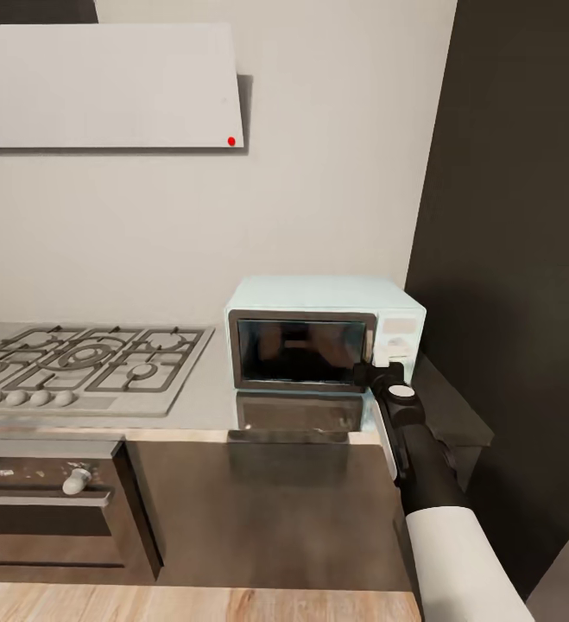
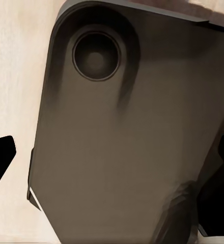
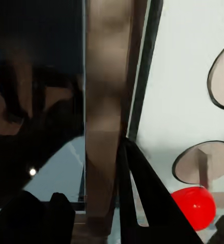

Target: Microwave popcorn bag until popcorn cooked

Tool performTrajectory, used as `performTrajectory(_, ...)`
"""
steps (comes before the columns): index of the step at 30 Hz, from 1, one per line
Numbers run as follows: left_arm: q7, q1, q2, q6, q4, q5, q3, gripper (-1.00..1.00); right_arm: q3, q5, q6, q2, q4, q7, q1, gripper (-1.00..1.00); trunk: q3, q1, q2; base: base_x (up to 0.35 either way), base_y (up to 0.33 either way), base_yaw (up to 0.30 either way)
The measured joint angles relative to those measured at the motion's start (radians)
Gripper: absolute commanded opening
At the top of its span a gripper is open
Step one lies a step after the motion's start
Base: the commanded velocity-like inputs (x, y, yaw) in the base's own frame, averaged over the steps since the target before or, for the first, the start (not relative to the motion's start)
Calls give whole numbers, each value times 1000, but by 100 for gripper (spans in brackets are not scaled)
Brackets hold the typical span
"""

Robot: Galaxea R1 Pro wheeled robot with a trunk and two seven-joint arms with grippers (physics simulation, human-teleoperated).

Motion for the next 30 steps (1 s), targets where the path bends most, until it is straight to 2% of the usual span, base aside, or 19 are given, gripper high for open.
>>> performTrajectory(5,1,0,1,0,0,0,0,100,-8,10,0,0,0,-1,0,-100,0,0,0,-300,123,0)
performTrajectory(7,0,0,1,1,0,0,0,100,-20,12,2,0,-3,-3,0,-100,0,0,0,-260,209,0)
performTrajectory(9,0,0,3,1,0,0,-1,100,-46,-3,1,0,1,-3,0,-100,0,0,0,-8,7,0)
performTrajectory(11,0,0,3,1,0,0,-1,100,-27,8,3,0,-5,-6,0,-100,0,0,0,-1,1,0)
performTrajectory(19,0,0,1,1,0,0,0,100,-8,10,2,0,-1,-2,0,-100,0,0,0,-155,0,0)
performTrajectory(24,0,-1,2,0,1,0,0,100,2,-40,-1,1,0,1,0,-100,0,0,0,-180,0,0)
performTrajectory(30,0,0,3,0,1,0,-1,100,3,-43,1,1,0,1,0,-100,0,0,0,-9,0,0)
